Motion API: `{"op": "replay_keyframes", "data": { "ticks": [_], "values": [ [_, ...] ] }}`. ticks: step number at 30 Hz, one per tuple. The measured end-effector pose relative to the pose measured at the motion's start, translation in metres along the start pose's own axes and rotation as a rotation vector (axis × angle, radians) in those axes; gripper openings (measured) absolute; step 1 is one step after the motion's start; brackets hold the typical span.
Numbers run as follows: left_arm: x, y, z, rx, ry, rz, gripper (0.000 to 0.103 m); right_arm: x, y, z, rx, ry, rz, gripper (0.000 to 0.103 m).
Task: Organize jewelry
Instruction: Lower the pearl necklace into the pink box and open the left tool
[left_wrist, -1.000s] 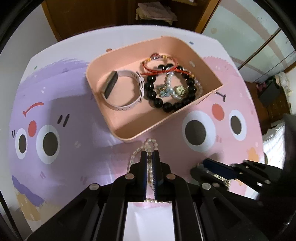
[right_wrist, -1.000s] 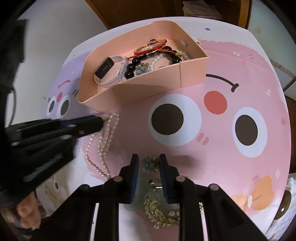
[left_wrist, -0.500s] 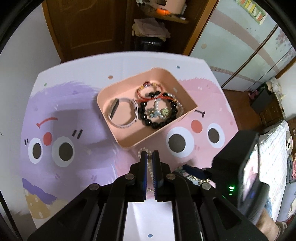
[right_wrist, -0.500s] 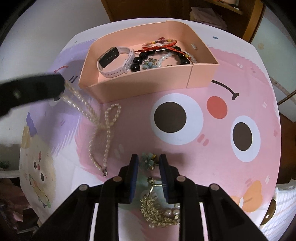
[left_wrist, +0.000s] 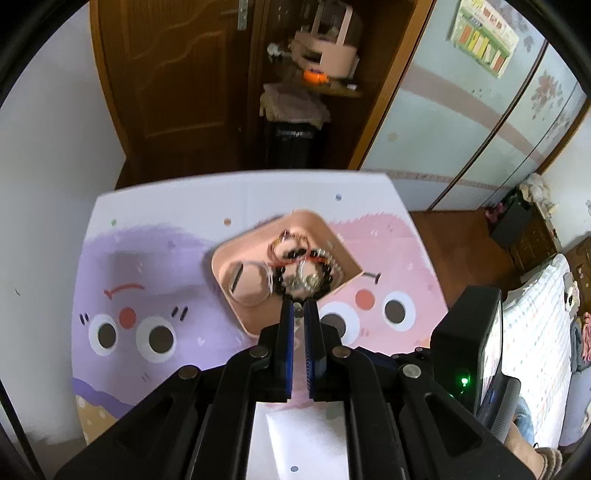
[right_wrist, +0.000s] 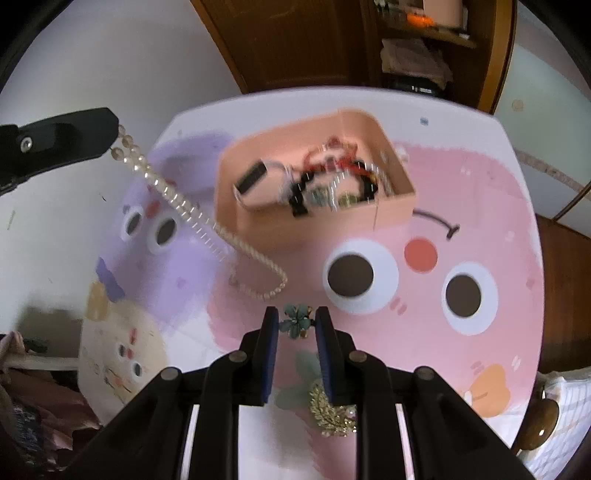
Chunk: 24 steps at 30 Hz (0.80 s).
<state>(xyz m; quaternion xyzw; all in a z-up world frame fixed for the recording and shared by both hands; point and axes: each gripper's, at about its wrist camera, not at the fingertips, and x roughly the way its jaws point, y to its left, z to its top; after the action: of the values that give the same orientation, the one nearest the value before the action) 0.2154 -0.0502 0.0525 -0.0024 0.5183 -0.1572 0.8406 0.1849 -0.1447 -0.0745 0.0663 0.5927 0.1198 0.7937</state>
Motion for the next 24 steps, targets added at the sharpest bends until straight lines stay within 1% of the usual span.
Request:
{"op": "replay_keyframes", "data": {
  "ticks": [9,13,16,21,24],
  "values": [
    [-0.05,-0.006,0.036,0.008,-0.118,-0.001,0.003,-0.049,0.004,0.041,0.021,-0.126,0.007,0.02],
    [-0.057,-0.006,0.051,0.008,-0.158,0.011,0.003,-0.058,-0.002,0.062,0.051,-0.175,0.001,0.02],
    [-0.047,-0.002,0.058,0.003,-0.152,0.02,0.003,-0.055,-0.008,0.074,0.077,-0.186,0.006,0.02],
    [-0.019,0.007,0.061,-0.01,-0.103,0.016,0.003,-0.039,-0.019,0.088,0.106,-0.174,-0.001,0.02],
    [-0.003,0.011,0.059,-0.018,-0.072,0.011,0.003,-0.028,-0.021,0.091,0.108,-0.158,-0.006,0.02]
  ]
}}
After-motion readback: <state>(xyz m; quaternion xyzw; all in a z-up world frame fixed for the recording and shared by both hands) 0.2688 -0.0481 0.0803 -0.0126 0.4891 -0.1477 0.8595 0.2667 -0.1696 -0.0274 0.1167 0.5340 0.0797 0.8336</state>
